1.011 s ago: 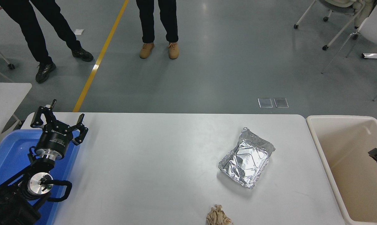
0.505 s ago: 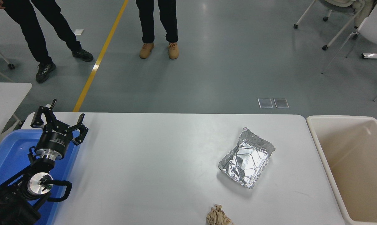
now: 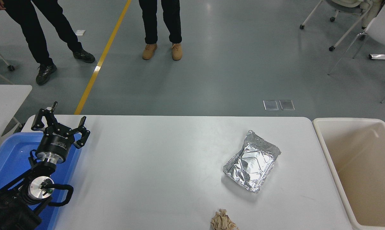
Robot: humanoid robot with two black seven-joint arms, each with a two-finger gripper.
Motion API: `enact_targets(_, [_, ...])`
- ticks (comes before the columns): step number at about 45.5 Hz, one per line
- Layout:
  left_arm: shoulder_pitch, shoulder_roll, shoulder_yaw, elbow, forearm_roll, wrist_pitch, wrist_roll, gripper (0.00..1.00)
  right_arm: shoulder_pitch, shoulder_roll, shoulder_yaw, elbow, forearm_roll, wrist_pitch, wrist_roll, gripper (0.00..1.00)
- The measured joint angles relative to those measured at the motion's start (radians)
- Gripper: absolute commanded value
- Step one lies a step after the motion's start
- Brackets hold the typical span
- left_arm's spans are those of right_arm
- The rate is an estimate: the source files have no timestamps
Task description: Clean the table surface
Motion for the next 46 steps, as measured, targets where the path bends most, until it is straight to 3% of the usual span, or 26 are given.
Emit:
enact_targets(27, [0.0, 0.0, 0.0, 0.0, 0.001, 0.0, 0.0, 0.99, 0.016, -0.029, 0.321, 0.19, 0.145, 0.001, 0.004, 0.99])
enact_targets(46, [0.0, 0.0, 0.0, 0.0, 0.0, 0.0, 0.0, 0.99, 0.008, 0.0, 0.427, 0.309, 0.305, 0.002, 0.008, 0.99])
